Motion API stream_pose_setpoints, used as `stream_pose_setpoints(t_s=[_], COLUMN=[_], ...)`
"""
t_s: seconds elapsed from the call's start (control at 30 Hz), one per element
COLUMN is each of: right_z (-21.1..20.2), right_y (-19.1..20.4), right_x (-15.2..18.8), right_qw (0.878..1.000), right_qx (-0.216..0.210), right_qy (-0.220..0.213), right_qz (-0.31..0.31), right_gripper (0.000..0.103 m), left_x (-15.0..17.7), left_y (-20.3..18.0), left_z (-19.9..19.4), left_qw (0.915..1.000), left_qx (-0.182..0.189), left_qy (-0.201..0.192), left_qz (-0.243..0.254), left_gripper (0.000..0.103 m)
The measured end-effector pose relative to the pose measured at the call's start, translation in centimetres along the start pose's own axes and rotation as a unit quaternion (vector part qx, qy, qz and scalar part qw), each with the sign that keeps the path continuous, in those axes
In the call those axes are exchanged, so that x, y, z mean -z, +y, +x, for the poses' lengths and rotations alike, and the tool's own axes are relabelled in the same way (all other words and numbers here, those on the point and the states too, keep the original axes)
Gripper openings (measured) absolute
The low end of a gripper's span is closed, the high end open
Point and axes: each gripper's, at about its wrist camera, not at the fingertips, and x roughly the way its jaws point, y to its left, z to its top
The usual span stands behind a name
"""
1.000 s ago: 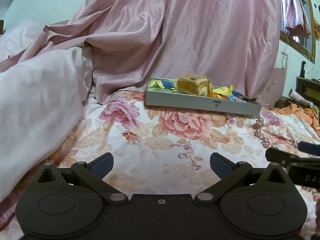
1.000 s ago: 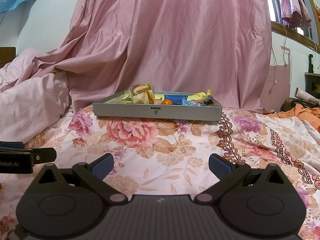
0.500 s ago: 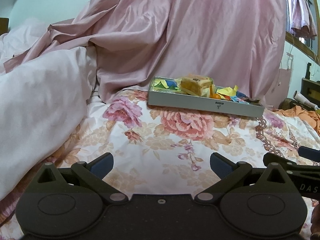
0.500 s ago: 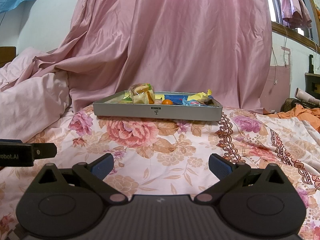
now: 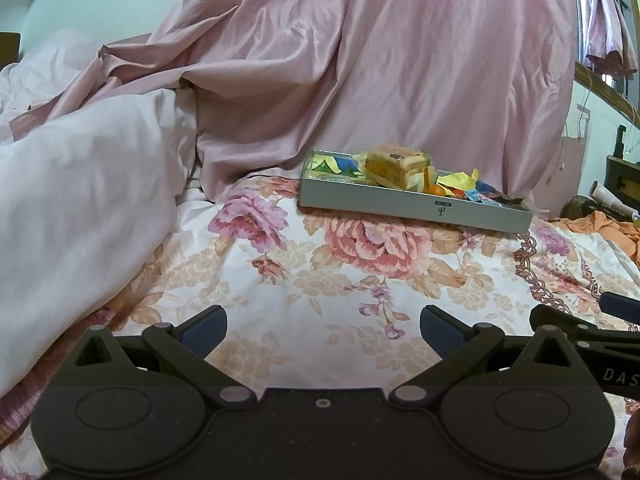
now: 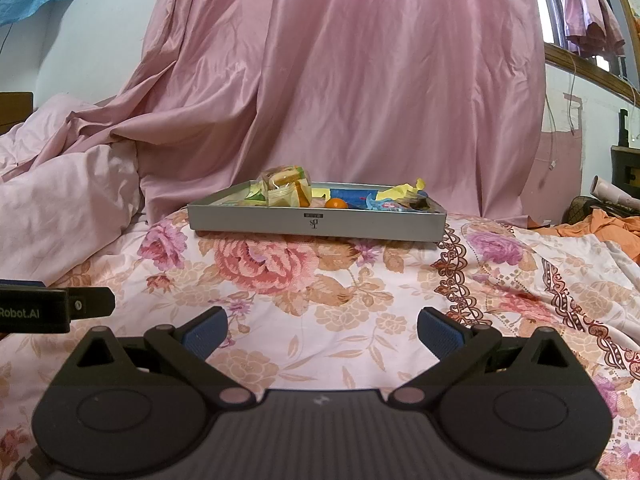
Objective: Organize snacks
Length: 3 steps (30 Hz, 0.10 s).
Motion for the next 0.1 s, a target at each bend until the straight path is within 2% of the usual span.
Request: stream_pose_setpoints(t_s=[0.1], right_z=[0.01], right_y=[-0.01], right_x=[-0.07], right_qw=[1.0], right_qx=[0.0], right_qy=[0.0], right_qz=[0.0], right_gripper=[0.103], left_x=[-0.06], left_y=[0.07], left_z=[-0.02], left_qw=[1.0], left_qx=[-0.001], left_qy=[0.001], left_qz=[-0.001], left_gripper=[0.102])
